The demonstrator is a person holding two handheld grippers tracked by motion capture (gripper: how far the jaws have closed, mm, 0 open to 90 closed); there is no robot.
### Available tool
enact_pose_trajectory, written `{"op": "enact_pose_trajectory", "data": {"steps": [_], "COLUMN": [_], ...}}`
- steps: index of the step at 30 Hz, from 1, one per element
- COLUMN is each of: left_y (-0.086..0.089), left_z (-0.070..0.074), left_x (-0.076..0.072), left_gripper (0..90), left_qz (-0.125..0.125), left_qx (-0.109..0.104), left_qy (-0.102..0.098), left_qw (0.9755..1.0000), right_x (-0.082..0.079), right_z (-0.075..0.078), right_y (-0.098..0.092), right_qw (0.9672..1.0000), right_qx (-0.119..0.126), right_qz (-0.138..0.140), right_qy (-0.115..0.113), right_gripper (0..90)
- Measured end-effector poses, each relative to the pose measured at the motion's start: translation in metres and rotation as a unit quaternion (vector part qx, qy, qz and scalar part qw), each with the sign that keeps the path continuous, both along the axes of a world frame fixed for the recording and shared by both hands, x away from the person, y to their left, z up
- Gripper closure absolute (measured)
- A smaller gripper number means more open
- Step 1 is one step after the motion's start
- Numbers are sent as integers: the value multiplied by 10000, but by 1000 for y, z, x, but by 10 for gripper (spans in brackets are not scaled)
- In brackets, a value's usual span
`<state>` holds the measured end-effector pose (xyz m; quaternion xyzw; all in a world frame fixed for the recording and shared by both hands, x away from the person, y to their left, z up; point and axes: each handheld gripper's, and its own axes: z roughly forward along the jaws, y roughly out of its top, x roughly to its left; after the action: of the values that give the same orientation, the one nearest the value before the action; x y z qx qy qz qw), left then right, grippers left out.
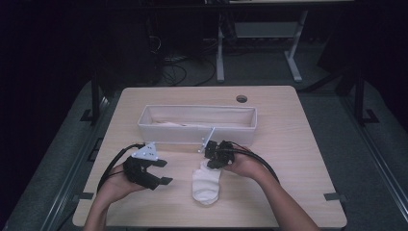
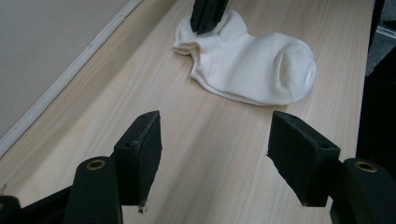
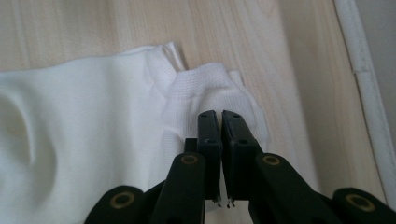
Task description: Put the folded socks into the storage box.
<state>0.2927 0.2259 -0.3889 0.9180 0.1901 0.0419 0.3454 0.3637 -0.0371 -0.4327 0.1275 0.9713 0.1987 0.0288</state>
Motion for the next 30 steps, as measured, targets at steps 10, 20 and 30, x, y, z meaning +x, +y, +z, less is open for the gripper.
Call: {"op": "enact_pose_trajectory", "data": {"steps": [10, 20, 30], "left_y": [0, -2, 0], "left_z": [1, -1, 1], "left_x": [-1, 0, -1], "left_gripper": [349, 349, 349], "left_qz": [23, -23, 29], "left_qx": [-5, 39, -1], "left_qy": [-15, 20, -23], "left_qw": [10000, 10000, 10000], "right_x": [-18, -16, -47], "right_z": [9, -4, 19], "right_y": [-15, -18, -14], "right_qw": [9999, 9998, 9987], "right_qx": [118, 112, 402], "right_qz": [32, -72, 279], "right_qy": [47, 164, 106], "right_gripper": [859, 843, 844]}}
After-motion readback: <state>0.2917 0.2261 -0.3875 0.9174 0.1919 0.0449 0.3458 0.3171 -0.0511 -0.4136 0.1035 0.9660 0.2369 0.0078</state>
